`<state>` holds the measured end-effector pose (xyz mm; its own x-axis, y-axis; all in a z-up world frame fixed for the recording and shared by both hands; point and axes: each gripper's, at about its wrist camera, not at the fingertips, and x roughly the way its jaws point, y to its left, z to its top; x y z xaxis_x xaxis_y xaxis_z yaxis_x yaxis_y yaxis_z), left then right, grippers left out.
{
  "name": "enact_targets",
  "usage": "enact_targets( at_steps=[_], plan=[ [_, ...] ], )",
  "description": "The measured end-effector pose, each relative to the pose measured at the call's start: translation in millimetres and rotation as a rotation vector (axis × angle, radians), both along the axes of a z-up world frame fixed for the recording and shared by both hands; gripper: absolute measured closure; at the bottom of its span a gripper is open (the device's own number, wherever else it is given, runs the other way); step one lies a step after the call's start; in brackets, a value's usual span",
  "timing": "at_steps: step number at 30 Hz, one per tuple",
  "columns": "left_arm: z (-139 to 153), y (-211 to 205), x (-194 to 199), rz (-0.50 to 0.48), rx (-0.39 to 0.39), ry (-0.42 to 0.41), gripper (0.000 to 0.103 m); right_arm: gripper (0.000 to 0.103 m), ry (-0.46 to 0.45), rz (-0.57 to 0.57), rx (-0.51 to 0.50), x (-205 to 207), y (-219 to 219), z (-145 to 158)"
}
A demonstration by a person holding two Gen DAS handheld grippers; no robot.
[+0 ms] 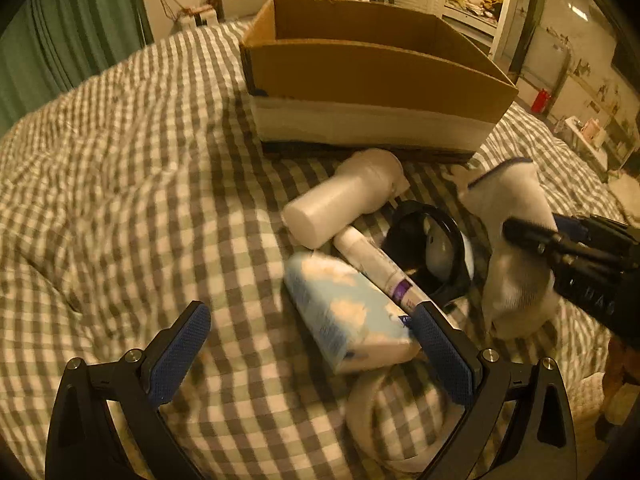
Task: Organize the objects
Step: 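Grasp the white sock with the right tool while the left tool grasps the tissue pack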
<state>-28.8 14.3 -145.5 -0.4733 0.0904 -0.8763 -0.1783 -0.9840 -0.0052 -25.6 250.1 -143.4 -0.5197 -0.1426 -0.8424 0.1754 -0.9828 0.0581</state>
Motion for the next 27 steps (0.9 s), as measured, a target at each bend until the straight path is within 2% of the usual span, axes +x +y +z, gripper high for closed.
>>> enact_targets(
  at_steps=[3,5,6,8,9,17,24,27],
  plan=[
    [-9,10,-2,-0.041,0.015,-0.05,0.006,0.072,0.022,-0.012,-0.01,0,5,5],
    [-17,18,-3,-0.085,0.014,-0.079,0.031,0.072,0.042,-0.013,-0.001,4,4,5],
    [-17,20,-3,-0.1,0.026,-0.076,0.035,0.072,0.047,-0.009,0.009,4,2,8],
    [-15,25,-3,-0.125,0.037,-0.073,0.052,0.073,0.06,-0.011,0.02,6,2,10],
    [-15,27,-2,-0.14,0.04,-0.073,0.056,0.073,0.06,-0.011,0.02,4,1,10],
    [-2,26,8,-0.172,-0.028,-0.013,0.075,0.073,0.057,0.0,0.012,6,1,12],
    [24,16,19,-0.162,-0.065,0.065,0.076,0.074,0.076,0.008,0.008,8,-1,19],
    [39,10,22,-0.145,-0.031,0.078,0.076,0.077,0.093,0.007,0.006,8,-2,25]
  ],
)
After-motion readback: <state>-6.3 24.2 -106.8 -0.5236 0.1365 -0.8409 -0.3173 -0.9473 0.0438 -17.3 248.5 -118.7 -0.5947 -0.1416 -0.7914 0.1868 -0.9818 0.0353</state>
